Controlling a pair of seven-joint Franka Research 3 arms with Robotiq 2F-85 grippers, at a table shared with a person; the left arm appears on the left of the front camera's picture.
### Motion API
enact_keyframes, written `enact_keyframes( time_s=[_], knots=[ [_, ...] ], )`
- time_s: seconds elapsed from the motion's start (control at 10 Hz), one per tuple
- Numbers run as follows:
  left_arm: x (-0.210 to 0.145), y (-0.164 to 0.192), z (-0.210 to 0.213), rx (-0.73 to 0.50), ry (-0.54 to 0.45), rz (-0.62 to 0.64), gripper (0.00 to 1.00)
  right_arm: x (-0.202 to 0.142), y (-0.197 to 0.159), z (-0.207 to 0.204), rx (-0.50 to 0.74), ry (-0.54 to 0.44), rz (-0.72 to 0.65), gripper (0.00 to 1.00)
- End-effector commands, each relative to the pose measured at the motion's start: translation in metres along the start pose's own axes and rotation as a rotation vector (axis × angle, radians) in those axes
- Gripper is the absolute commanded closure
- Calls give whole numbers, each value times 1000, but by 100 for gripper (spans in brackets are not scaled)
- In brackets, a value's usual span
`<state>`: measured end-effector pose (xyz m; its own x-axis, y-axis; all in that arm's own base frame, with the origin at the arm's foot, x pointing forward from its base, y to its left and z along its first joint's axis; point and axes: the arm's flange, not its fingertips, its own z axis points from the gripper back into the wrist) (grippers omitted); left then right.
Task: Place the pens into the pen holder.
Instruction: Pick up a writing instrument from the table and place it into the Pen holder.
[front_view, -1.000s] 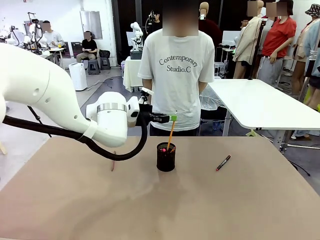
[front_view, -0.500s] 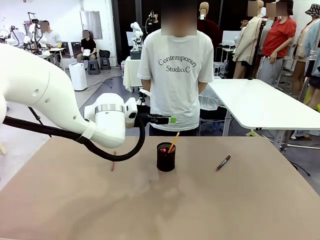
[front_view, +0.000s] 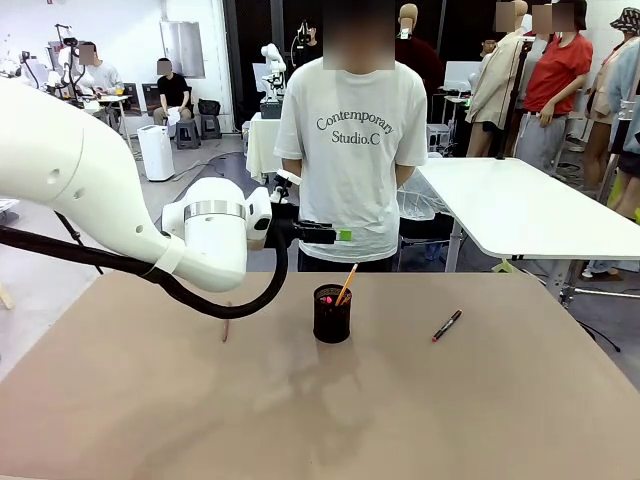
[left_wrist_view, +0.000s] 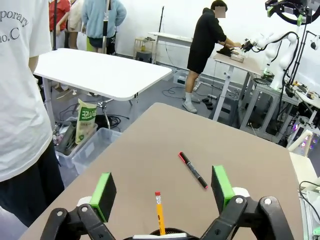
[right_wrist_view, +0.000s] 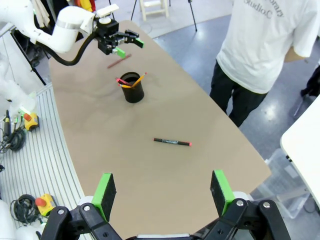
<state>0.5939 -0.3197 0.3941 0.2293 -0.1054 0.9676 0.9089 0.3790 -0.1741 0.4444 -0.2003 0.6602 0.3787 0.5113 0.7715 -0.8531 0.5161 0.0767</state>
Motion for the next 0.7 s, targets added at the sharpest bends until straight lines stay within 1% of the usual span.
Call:
enact_keyframes(
  time_s=[0.0, 0.5, 0.6],
  knots=[
    [-3, 4, -4, -6, -2, 3, 0, 0, 3, -1, 0, -8, 10, 0],
    [-5, 1, -3, -3, 4, 6, 0, 0, 3, -1, 0, -8, 10, 0],
    [9, -7, 20, 108, 101, 56, 0, 0, 3, -1, 0, -8, 10, 0]
  ],
)
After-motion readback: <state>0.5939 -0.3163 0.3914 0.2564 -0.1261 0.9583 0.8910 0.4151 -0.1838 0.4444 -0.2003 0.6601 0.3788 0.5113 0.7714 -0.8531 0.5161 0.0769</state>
